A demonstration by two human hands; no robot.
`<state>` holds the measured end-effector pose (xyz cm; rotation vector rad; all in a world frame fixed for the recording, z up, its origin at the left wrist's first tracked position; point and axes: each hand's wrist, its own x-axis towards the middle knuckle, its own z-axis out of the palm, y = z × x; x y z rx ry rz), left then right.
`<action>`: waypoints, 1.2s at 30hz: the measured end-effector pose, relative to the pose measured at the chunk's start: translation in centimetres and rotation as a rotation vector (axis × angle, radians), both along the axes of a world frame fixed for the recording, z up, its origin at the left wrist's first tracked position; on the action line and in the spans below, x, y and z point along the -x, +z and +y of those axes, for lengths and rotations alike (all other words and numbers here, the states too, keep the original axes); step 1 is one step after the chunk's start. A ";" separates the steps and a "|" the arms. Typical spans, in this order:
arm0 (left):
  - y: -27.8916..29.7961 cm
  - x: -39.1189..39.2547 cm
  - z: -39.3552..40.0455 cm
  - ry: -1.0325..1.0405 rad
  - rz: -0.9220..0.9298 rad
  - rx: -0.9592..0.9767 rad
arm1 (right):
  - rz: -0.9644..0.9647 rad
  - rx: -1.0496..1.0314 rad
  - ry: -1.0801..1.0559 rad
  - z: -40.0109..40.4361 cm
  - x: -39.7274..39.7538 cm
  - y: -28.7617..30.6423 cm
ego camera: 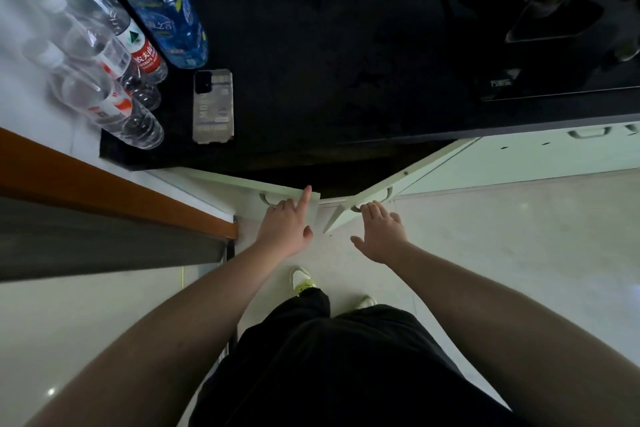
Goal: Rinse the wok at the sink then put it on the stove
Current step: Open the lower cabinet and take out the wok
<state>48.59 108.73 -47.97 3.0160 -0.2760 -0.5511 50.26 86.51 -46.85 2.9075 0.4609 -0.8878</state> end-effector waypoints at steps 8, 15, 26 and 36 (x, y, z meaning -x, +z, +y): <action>1.6 1.8 -2.0 0.155 0.061 -0.006 | -0.078 -0.145 -0.210 -6.1 5.9 -0.9; 2.3 3.2 -3.6 0.214 0.001 -0.121 | -0.263 -0.302 -0.487 -9.6 8.4 0.2; 2.3 2.4 -4.5 0.181 0.030 -0.181 | -0.192 -0.069 0.184 -12.4 8.1 1.1; 3.0 2.2 -5.8 0.142 0.062 -0.252 | -0.142 0.399 0.105 -18.5 10.4 0.5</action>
